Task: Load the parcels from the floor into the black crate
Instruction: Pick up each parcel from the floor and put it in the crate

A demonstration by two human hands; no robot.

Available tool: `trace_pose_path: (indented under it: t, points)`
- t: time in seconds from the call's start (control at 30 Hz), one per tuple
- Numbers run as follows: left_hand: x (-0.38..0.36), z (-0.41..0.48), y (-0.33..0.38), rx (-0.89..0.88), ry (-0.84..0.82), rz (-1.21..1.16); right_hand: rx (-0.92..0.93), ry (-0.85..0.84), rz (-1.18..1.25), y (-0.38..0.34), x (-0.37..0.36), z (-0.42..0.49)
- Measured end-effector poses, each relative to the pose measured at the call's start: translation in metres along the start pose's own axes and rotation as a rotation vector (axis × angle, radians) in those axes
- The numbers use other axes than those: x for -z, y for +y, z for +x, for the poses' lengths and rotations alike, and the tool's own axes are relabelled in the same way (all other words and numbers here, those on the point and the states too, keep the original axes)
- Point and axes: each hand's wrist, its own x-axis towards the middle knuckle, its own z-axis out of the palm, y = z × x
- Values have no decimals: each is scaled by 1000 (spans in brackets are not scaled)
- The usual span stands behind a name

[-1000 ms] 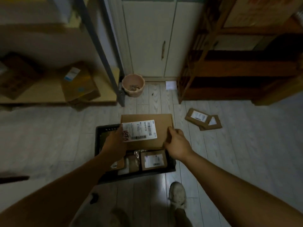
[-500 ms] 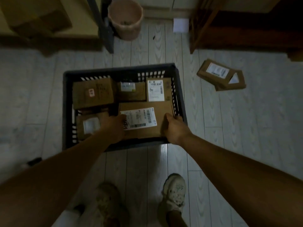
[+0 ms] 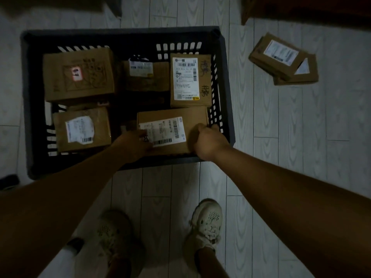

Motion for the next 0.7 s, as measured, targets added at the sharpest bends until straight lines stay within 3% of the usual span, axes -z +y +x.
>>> trace_pose_path:
  t: [0.13,0.33,0.43,0.53,0.7]
  points:
    - [-7,1,1,-44,22,-36,-31,-53,-12,2,2,3]
    - [-13,15,-2,-48,-68,205,-135,-90,-39,-3,-4,16]
    - [-4,10,-6,-54,-105,290,-55,-57,-15,-2,-1,7]
    - [22,-16,5,-123,7,307,50,-9,53,-5,17,-22]
    - [82,-118,43,-118,79,271,25,65,120,-15,76,-110]
